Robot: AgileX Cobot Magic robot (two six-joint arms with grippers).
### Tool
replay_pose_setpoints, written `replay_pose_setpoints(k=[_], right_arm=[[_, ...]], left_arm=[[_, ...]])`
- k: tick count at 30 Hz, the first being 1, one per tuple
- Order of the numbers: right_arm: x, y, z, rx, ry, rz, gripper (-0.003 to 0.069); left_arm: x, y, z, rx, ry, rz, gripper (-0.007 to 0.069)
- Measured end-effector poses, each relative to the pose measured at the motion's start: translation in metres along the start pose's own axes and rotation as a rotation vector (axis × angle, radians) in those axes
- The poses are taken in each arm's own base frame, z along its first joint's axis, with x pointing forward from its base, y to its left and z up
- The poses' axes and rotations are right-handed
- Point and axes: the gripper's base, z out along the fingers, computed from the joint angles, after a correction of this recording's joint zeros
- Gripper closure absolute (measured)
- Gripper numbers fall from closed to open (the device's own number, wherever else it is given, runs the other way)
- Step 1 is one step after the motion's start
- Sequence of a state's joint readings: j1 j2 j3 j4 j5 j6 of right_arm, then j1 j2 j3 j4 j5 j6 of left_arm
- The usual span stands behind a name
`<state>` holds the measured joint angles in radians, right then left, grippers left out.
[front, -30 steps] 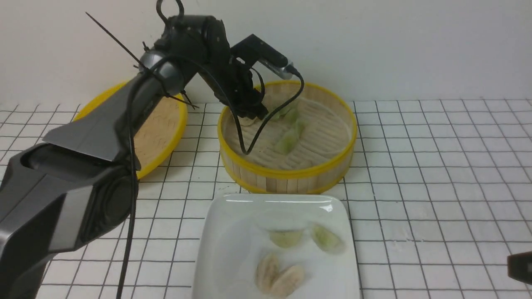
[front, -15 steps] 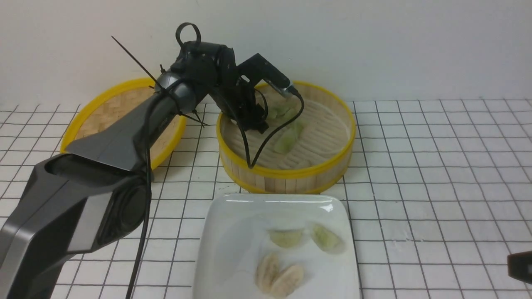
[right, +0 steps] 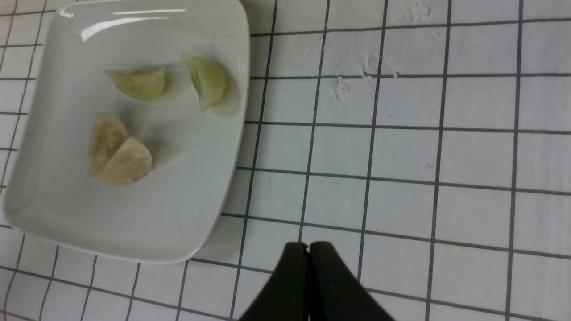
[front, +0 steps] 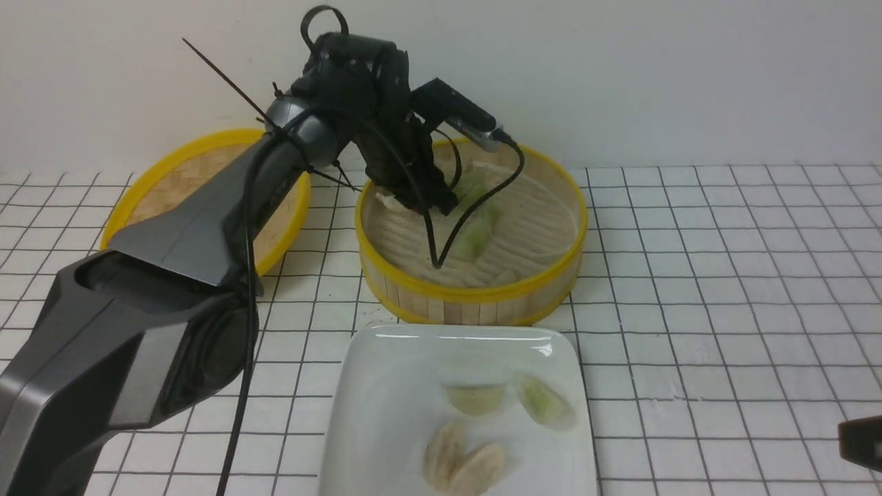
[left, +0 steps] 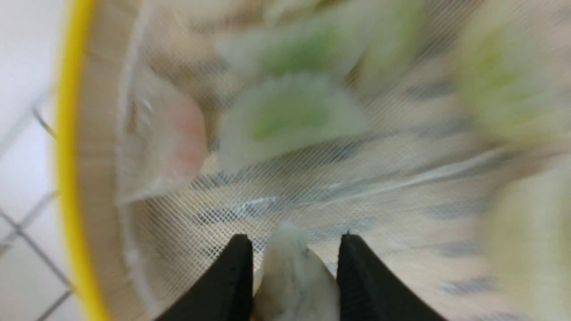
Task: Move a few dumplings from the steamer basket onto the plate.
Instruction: Use the left arm to grab a dumpling from the steamer, then use the left arm to put the dumpling into the plate
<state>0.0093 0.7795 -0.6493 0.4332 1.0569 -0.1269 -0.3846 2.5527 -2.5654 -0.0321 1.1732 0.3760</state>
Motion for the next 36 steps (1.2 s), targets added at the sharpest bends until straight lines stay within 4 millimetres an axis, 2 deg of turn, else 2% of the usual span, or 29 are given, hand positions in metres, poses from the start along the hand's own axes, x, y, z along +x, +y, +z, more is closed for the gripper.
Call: replay_pose_setpoints(k=[2,5,11,12,13,15,18,21,23,26,27,28,31,34,36], right_arm=[[0.000,0.000,0.000,-0.003,0.000,-0.001,0.0670],[0.000,0.000,0.000,-0.004,0.000,-0.003,0.0670],[0.000,0.001,0.000,-0.012,0.002,0.000,0.0670],[0.000,0.001,0.000,-0.012,0.002,0.000,0.0670],[0.000,0.001,0.000,-0.012,0.002,0.000,0.0670],[0.000,0.001,0.000,-0.012,0.001,-0.005,0.0670],[0.000,0.001,0.000,-0.011,0.000,-0.015,0.0670],[-0.001,0.001,0.000,-0.013,-0.009,-0.015,0.0670],[-0.002,0.001,0.000,-0.011,-0.020,-0.017,0.0669],[-0.004,0.001,0.000,-0.014,-0.042,-0.014,0.0669],[-0.004,0.001,0.000,-0.015,-0.045,-0.016,0.0669],[-0.005,0.002,0.000,-0.022,-0.060,-0.023,0.0669],[-0.008,0.004,0.000,-0.038,-0.091,-0.033,0.0669],[-0.019,0.007,-0.001,-0.064,-0.109,-0.057,0.0669],[-0.028,0.010,-0.002,-0.074,-0.108,-0.070,0.0669]], left_arm=[[-0.009,-0.001,-0.025,0.003,-0.036,-0.002,0.0407],[-0.019,0.001,-0.051,-0.008,-0.096,-0.027,0.0410],[-0.025,-0.005,-0.106,0.060,-0.161,-0.223,0.0412],[-0.022,-0.008,-0.117,0.079,-0.151,-0.238,0.0417],[-0.021,-0.010,-0.119,0.083,-0.147,-0.239,0.0419],[-0.007,-0.022,-0.140,0.109,-0.093,-0.249,0.0421],[0.026,-0.043,-0.153,0.165,0.026,-0.263,0.0433],[0.061,-0.062,-0.146,0.227,0.156,-0.283,0.0442],[0.082,-0.073,-0.134,0.281,0.239,-0.298,0.0442],[0.109,-0.090,-0.105,0.372,0.359,-0.305,0.0442],[0.113,-0.093,-0.101,0.384,0.374,-0.304,0.0442],[0.119,-0.100,-0.088,0.426,0.392,-0.290,0.0442],[0.122,-0.109,-0.069,0.467,0.410,-0.267,0.0442],[0.124,-0.114,-0.051,0.482,0.429,-0.271,0.0438],[0.126,-0.115,-0.044,0.485,0.446,-0.272,0.0405]])
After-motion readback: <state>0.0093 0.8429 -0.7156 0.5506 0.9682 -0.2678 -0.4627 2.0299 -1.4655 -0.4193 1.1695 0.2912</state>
